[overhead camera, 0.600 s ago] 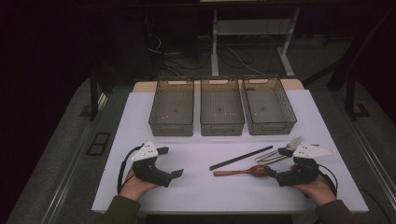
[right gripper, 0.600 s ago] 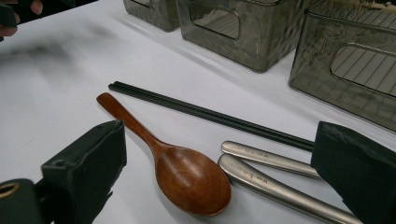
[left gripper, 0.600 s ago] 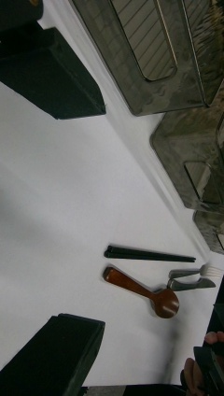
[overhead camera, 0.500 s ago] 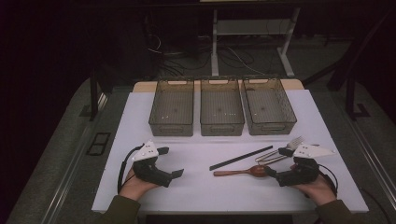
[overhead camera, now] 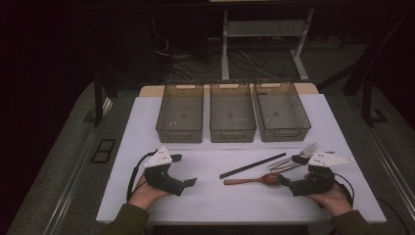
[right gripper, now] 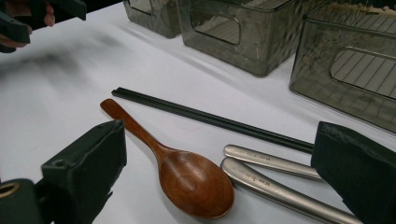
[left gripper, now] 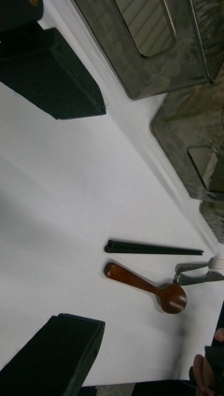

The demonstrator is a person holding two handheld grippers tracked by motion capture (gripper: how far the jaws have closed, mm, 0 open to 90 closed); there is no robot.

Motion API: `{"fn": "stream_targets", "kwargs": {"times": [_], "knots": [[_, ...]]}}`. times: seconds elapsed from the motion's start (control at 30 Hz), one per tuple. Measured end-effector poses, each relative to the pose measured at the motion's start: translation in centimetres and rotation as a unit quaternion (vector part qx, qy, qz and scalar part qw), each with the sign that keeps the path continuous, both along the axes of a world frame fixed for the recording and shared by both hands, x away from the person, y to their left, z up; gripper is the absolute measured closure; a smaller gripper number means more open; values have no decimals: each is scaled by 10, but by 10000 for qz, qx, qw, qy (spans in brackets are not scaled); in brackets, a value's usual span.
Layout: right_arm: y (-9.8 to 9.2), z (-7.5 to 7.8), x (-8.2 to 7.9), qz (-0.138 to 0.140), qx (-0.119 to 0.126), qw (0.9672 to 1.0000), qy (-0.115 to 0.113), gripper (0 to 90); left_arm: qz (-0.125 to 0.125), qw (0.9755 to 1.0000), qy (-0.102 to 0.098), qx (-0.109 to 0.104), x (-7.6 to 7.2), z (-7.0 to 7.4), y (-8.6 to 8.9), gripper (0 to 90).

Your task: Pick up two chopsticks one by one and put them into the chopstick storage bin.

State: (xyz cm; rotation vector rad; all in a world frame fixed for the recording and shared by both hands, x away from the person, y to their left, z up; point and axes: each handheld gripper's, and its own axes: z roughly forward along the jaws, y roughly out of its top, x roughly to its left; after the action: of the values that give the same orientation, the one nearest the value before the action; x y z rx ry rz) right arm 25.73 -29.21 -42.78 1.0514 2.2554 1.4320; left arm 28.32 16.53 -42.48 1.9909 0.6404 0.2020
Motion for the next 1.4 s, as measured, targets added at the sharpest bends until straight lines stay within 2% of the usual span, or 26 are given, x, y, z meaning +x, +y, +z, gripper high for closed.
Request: {"fn": "stream_targets", "kwargs": {"times": [0.23,0.67,0.77,1.1,1.4], "knots": [[1,-2,0,37,-80,10000,12,29,-81,9999,-60,-88,4,4,-7,13],[-3,0,0,-30,17,10000,11,29,-143,9999,-53,-40,9,4,-15,20],[-2,-1,-1,-4,-82,10000,13,29,-141,9999,-88,-24,11,5,-16,24],[-4,-1,0,-26,35,10000,-7,29,-203,9997,-117,-27,18,7,-24,95],[-3,-1,1,-39,38,10000,24,29,-361,9993,-116,18,23,7,-38,182]]}}
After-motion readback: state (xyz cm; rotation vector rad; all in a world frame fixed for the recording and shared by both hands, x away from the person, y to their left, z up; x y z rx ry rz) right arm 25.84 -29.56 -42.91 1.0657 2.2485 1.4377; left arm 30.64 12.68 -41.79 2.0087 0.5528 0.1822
